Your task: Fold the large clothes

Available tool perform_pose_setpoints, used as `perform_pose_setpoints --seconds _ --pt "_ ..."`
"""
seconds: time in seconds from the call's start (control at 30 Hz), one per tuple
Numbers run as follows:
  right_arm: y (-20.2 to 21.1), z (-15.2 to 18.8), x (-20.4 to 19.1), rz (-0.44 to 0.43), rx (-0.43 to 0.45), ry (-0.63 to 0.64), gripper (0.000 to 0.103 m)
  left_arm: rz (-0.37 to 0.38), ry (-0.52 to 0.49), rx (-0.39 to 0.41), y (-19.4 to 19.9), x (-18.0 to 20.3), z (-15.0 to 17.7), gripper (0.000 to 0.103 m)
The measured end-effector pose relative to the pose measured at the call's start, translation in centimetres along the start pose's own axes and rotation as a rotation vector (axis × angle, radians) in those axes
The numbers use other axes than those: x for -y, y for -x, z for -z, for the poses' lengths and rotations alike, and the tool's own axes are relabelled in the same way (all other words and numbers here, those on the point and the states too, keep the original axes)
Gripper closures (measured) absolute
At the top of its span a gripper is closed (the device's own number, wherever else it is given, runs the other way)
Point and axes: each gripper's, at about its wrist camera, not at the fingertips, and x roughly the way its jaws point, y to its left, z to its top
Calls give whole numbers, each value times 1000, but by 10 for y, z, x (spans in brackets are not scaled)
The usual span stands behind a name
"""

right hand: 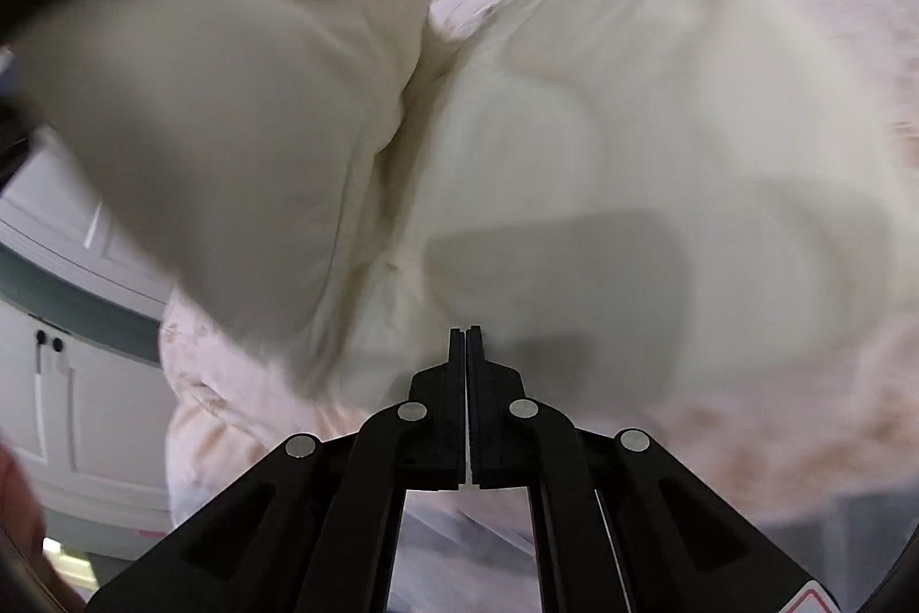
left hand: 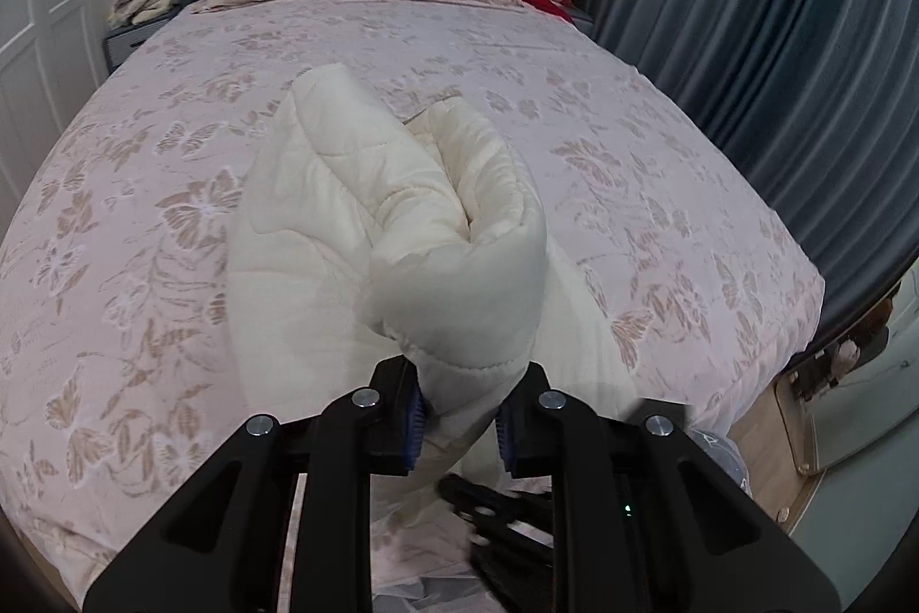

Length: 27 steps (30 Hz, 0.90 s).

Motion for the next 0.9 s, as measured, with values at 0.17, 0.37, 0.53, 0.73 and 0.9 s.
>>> perform_pose_setpoints --seconds 0.17,0.37,0.53,0.73,0.9 --pt "50 7 33 180 25 7 100 0 -20 -77 -41 34 8 85" --pt "76 10 62 322 0 -19 99 -52 -60 -149 -77 59 26 85" --pt "96 14 83 369 1 -20 99 -59 -60 -210 -103 67 42 85" --pt "112 8 93 372 23 -30 98 -126 -100 -197 -96 78 55 78" --pt "138 -2 81 360 65 14 67 -40 -40 -105 -16 59 58 35"
